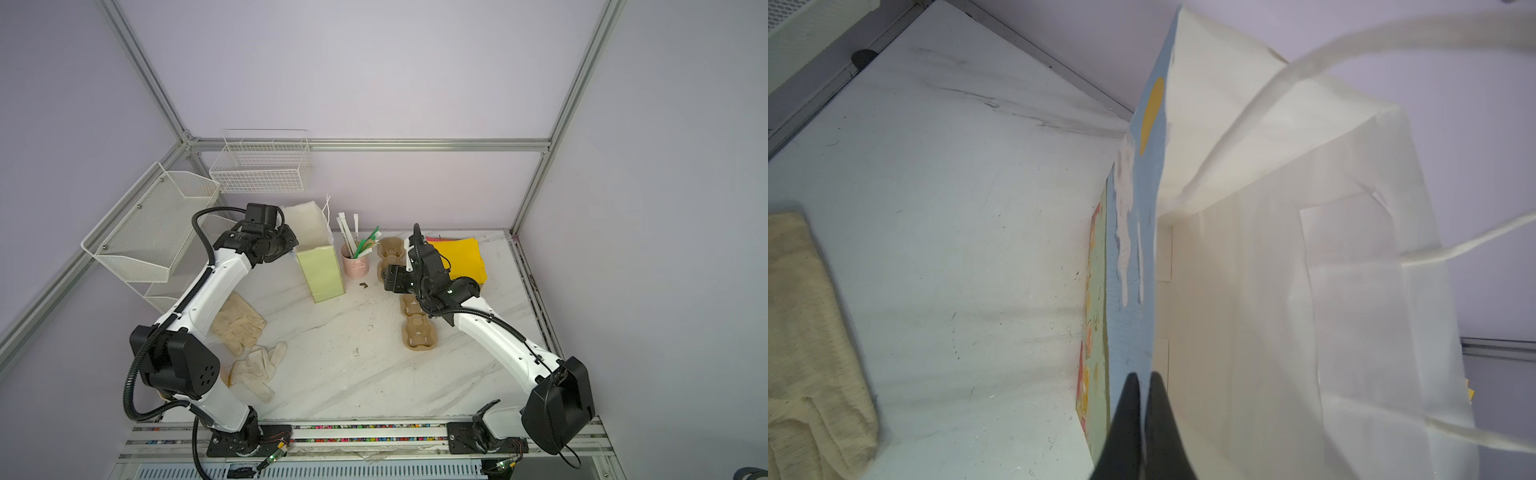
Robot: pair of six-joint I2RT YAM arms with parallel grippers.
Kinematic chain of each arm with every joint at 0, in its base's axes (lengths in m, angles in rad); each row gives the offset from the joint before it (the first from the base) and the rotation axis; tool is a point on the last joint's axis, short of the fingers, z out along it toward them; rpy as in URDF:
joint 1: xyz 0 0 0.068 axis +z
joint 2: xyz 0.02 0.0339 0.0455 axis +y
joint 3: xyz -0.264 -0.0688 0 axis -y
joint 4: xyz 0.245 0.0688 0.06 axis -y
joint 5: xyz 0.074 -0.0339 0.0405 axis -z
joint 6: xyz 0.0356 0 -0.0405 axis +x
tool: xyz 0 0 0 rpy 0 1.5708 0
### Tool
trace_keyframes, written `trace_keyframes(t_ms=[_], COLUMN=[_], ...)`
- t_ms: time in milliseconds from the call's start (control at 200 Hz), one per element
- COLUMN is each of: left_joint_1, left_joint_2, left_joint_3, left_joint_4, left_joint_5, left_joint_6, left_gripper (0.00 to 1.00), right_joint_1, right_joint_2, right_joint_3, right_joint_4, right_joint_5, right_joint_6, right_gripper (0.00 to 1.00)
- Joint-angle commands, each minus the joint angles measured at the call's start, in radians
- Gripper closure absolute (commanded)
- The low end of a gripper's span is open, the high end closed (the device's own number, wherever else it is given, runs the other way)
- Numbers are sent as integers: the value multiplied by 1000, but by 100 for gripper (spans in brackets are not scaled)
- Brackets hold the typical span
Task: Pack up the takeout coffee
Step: 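Pull the white bag to table center with left gripper while right gripper nears carrier, then grasp the brown pulp carrier with the right gripper while the left gripper releases the bag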
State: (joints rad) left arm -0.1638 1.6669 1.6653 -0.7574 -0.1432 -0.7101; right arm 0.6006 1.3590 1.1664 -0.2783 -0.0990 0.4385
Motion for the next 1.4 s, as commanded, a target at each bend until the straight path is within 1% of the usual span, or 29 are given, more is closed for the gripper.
trace_keyframes(t_ms=[0, 155, 170, 210, 365, 520, 620, 700, 790, 875, 950, 985, 1030, 1055, 1115, 1305, 1390], left_joint_1=[6, 4, 3, 1, -22, -67, -106, -165, -258, -335, -385, -407, -434, -445, -470, -507, -518], left_joint_2=[-100, -243, -283, -332, -509, -656, -712, -723, -723, -709, -689, -682, -674, -669, -657, -627, -622], left_joint_3=[68, -44, -52, -74, -164, -251, -279, -270, -247, -243, -256, -267, -277, -281, -296, -368, -403], left_joint_4=[-41, -88, -97, -123, -224, -333, -380, -412, -431, -422, -396, -378, -362, -353, -328, -224, -166], left_joint_5=[21, 54, 54, 53, 76, 111, 153, 164, 109, 74, 64, 57, 43, 34, 15, 3, -10], left_joint_6=[29, 48, 52, 61, 71, 26, -20, -56, -99, -144, -173, -185, -200, -206, -217, -263, -277], left_gripper=[100, 100, 100, 100, 100, 100, 100, 100, 100, 100, 100, 100, 100, 100, 100, 100, 100], right_joint_1=[28, 36, 36, 36, 36, 36, 36, 36, 36, 34, 34, 33, 32, 30, 28, 6, -9], right_joint_2=[-33, -66, -69, -81, -101, -113, -123, -129, -127, -121, -109, -104, -97, -97, -94, -68, -40], right_joint_3=[44, 57, 58, 62, 88, 92, 86, 76, 68, 52, 43, 38, 27, 21, -4, -70, -74], right_joint_4=[-30, -41, -42, -46, -99, -169, -210, -241, -276, -300, -340, -357, -378, -382, -384, -387, -404], right_joint_5=[-28, -51, -50, -51, -20, 31, 80, 124, 161, 174, 197, 209, 224, 227, 220, 180, 158], right_joint_6=[-21, -18, -17, -15, -13, 44, 56, 71, 84, 96, 108, 111, 116, 119, 123, 140, 140], right_gripper=[25, 25, 25, 25, 25, 24, 24, 24, 23, 21, 14, 13, 7, 4, 3, 3, 3])
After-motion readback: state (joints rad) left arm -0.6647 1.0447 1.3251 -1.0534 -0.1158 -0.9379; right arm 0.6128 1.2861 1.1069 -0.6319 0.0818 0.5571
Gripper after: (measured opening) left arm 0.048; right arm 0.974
